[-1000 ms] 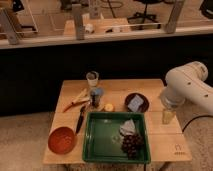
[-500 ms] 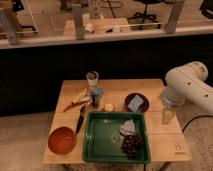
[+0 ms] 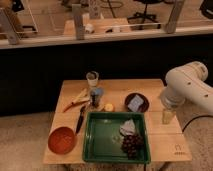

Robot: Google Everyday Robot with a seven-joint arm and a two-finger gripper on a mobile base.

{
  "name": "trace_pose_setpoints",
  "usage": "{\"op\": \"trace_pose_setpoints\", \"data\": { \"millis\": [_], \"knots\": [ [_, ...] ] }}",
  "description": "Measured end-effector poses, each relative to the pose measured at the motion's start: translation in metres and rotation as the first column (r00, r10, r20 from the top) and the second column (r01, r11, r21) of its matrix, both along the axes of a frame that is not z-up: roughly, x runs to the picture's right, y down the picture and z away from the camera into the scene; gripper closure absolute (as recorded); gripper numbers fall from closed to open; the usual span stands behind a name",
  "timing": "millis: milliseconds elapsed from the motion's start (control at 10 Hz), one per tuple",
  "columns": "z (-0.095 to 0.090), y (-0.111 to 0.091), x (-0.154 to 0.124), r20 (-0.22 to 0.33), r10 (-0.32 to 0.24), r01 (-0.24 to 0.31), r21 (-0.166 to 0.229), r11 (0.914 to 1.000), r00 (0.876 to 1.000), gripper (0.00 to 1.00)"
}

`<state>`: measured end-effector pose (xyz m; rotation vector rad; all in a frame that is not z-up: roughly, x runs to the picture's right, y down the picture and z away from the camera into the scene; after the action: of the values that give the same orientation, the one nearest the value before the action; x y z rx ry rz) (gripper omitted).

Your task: Place towel in red bowl

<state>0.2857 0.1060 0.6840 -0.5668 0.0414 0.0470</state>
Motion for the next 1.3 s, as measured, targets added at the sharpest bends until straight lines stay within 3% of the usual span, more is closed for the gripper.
{"op": "trace_pose_setpoints", "data": {
  "millis": [1000, 1300],
  "knots": [
    [0.0, 0.0, 0.0, 0.0, 0.0, 0.0, 0.0, 1.0, 1.0, 0.2],
    [0.014, 0.007, -0.021, -0.014, 0.053, -0.053, 0.001, 0.9986, 0.998, 0.2]
  ]
}}
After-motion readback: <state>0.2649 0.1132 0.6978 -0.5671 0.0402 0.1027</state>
